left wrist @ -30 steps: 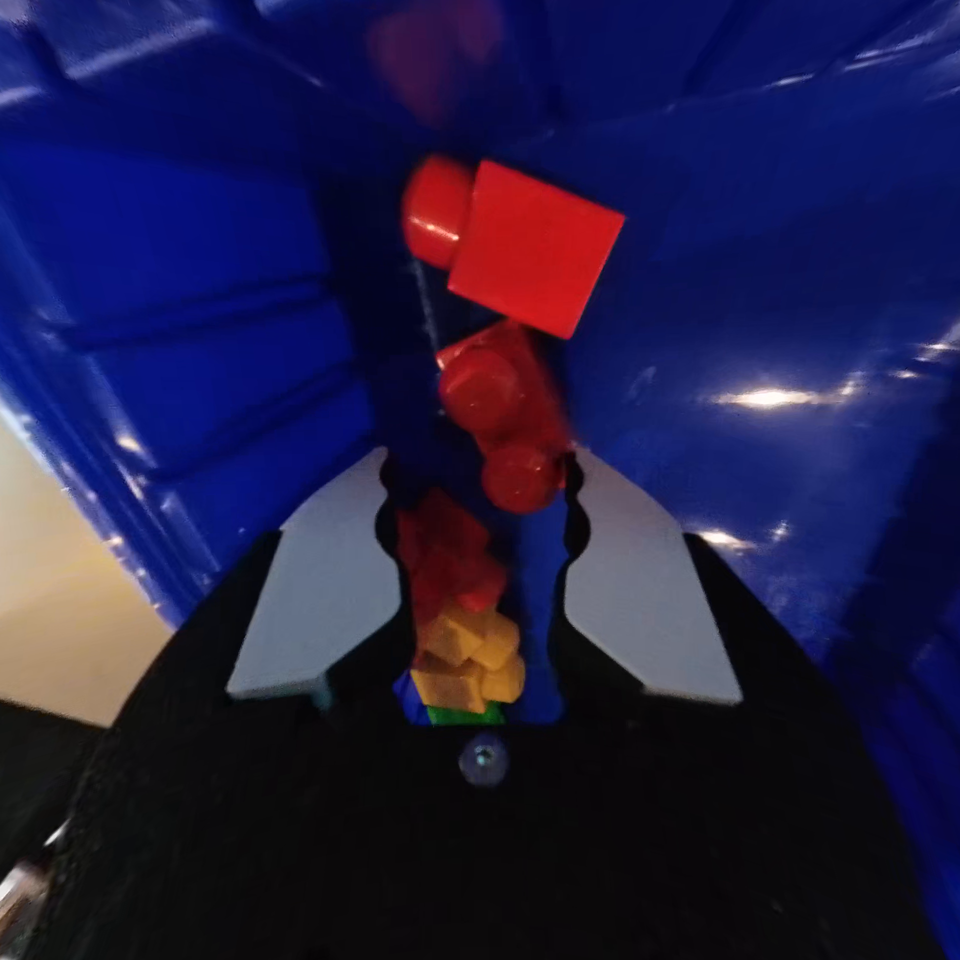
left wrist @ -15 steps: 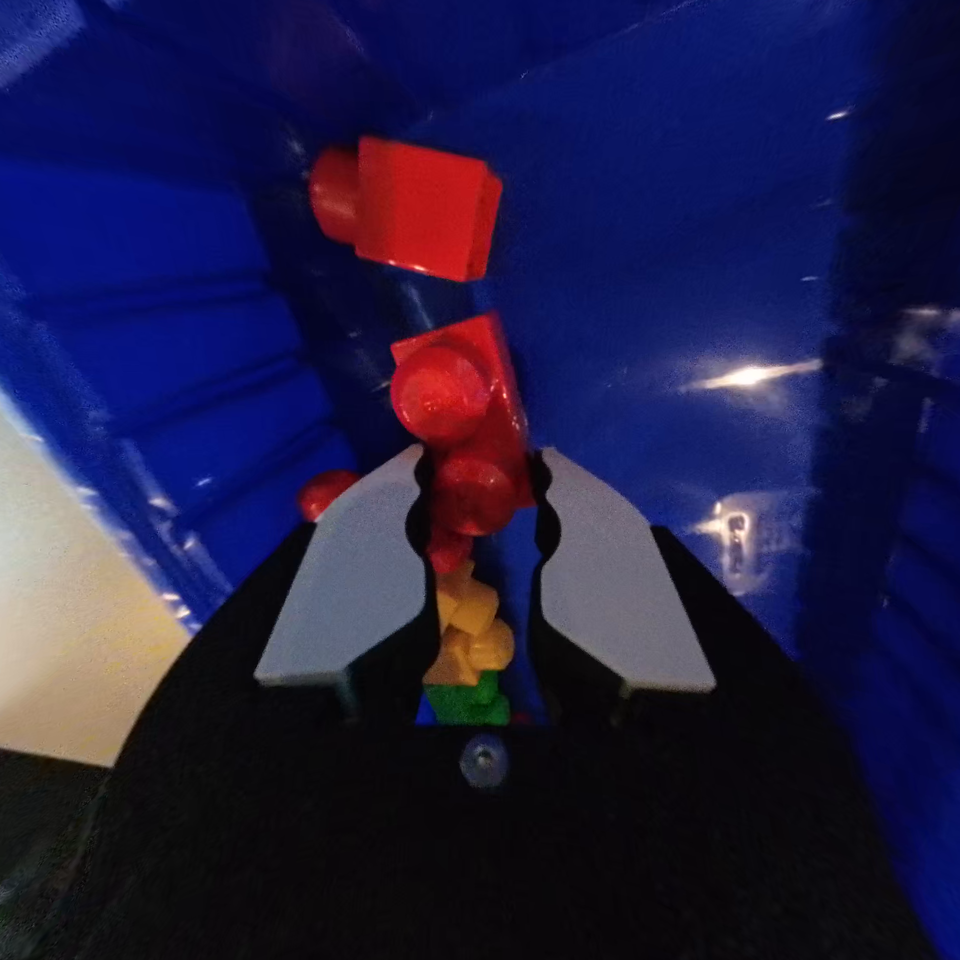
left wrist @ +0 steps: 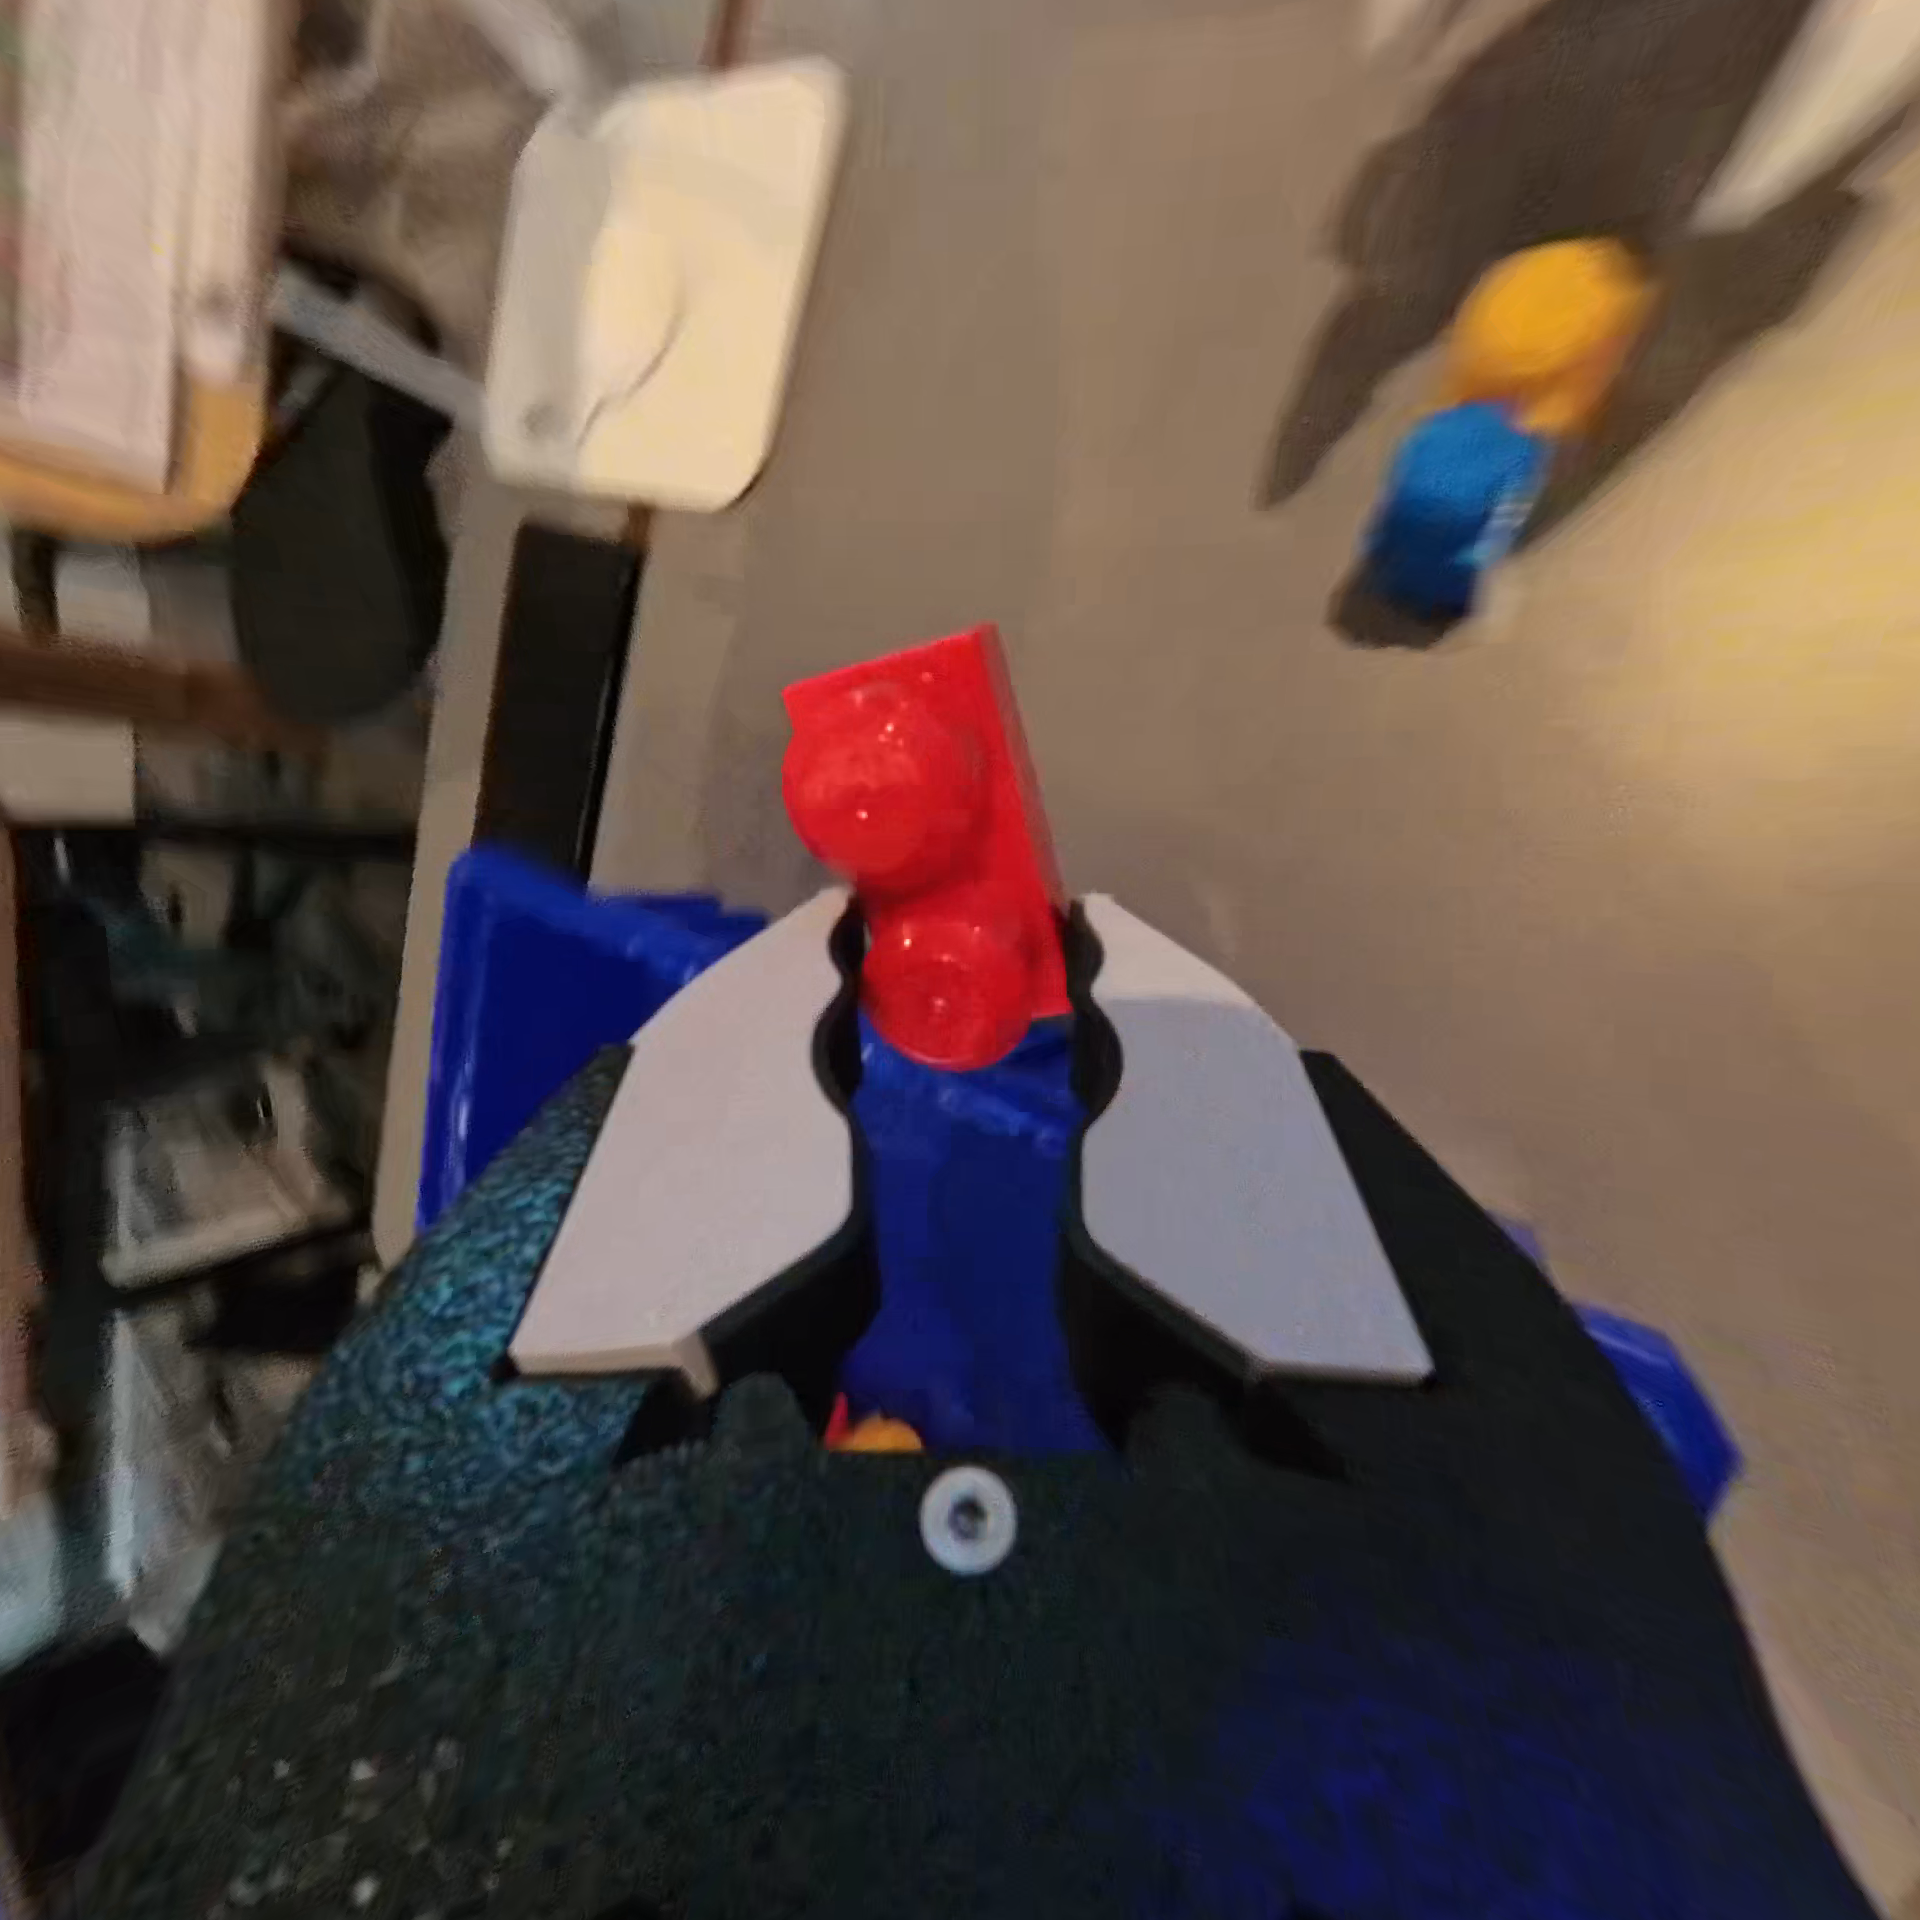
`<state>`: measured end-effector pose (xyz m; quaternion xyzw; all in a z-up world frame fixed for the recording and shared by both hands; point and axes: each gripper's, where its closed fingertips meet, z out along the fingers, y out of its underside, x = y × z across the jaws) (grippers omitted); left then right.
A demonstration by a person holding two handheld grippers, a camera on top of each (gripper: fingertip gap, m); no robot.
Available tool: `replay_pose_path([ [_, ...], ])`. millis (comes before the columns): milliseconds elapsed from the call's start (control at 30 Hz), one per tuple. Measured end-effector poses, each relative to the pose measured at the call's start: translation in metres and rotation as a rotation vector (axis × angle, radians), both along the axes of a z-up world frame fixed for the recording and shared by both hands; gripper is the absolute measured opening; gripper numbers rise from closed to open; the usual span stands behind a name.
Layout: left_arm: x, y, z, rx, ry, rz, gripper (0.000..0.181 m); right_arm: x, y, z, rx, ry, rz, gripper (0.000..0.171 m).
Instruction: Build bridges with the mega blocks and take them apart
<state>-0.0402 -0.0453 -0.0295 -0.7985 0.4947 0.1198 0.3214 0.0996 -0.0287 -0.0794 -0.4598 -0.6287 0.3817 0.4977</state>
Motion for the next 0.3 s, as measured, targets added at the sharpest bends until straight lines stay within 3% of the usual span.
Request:
replay_pose_path([
  [133,0.064,-0.022,-0.024,-0.099,0.085,-0.335,0.037,0.011,0.003,0.017,-0.032,0.075,0.007,0.060],
  [300,0.103,-0.011,-0.042,-0.294,0.000,-0.426,0.036,0.023,0.008,0.036,-0.069,0.178,0.005,0.060],
])
